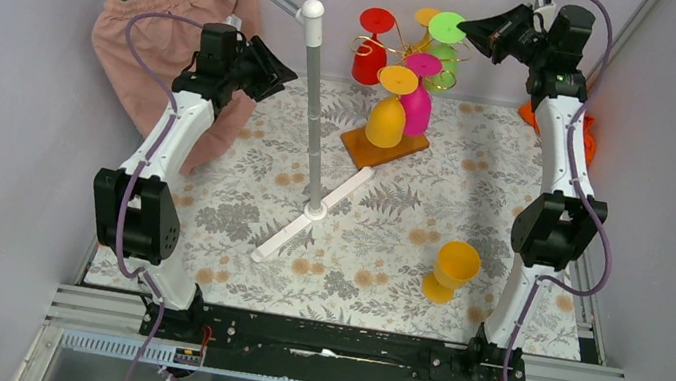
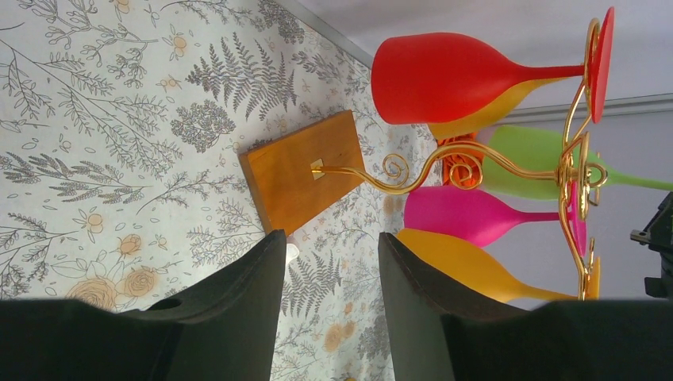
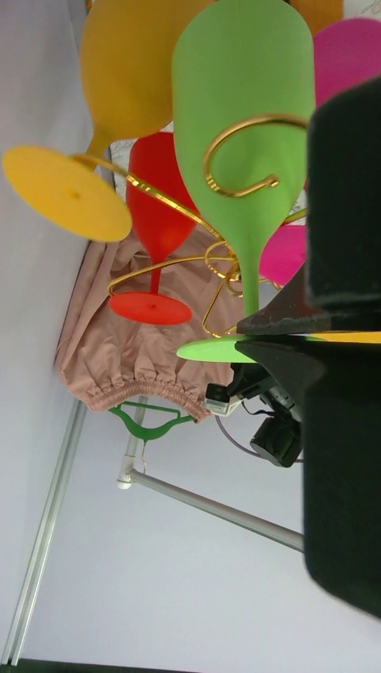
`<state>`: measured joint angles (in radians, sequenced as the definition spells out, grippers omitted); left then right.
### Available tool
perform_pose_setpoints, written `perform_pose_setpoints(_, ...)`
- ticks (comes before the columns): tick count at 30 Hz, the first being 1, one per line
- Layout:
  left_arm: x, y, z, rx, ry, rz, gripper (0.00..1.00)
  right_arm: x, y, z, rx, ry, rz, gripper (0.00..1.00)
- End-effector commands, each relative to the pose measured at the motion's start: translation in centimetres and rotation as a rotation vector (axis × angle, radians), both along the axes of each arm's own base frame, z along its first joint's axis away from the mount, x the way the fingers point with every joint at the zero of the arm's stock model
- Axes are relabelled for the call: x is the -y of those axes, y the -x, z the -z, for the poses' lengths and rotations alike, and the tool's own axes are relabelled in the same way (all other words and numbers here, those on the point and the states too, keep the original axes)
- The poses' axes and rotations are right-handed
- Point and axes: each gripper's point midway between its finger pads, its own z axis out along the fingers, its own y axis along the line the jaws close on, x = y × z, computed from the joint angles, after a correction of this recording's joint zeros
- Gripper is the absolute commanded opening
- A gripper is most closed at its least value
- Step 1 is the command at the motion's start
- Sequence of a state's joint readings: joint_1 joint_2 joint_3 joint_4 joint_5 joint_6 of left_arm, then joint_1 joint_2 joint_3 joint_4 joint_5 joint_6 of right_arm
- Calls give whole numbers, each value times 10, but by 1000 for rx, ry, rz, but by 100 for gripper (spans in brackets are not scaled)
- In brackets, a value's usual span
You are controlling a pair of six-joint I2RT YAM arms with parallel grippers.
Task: Take the wine glass off the wine glass rack
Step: Pick up the wine glass from the wine rack.
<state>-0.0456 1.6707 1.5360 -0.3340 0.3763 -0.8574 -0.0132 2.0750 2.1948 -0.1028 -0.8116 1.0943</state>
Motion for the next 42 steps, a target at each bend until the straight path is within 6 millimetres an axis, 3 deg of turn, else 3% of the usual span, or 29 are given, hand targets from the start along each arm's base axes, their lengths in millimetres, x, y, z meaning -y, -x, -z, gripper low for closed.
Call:
perform_pose_setpoints(1, 4, 4, -15, 47, -4, 15, 53, -7, -2, -17, 51, -9, -37, 0)
perform_pose_setpoints(13, 3, 4, -15, 47, -12, 15, 53, 2, -46, 12, 29, -4, 52, 0)
perform_pose_setpoints(19, 2, 4, -13, 43, -19, 13, 53, 14, -49, 10, 47, -33, 79, 0)
perform_pose_setpoints(23, 3, 2, -10, 35, -16, 13, 53, 31, -43, -6, 99, -30, 111, 0)
perform_pose_setpoints(28, 3, 1, -5, 24, -14, 13, 53, 67, -32, -14, 122, -1, 198, 0)
perform_pose_setpoints(34, 4, 0, 0, 13, -13, 16, 53, 113, -22, -7, 110, 33, 292, 0)
perform_pose_setpoints(39, 6, 3, 4, 17, 1, 32, 53, 123, 2, -11, 125, 55, 307, 0)
perform_pose_setpoints(42, 11, 6, 10, 15, 34, 66, 53, 121, 33, -22, 152, 128, 334, 0)
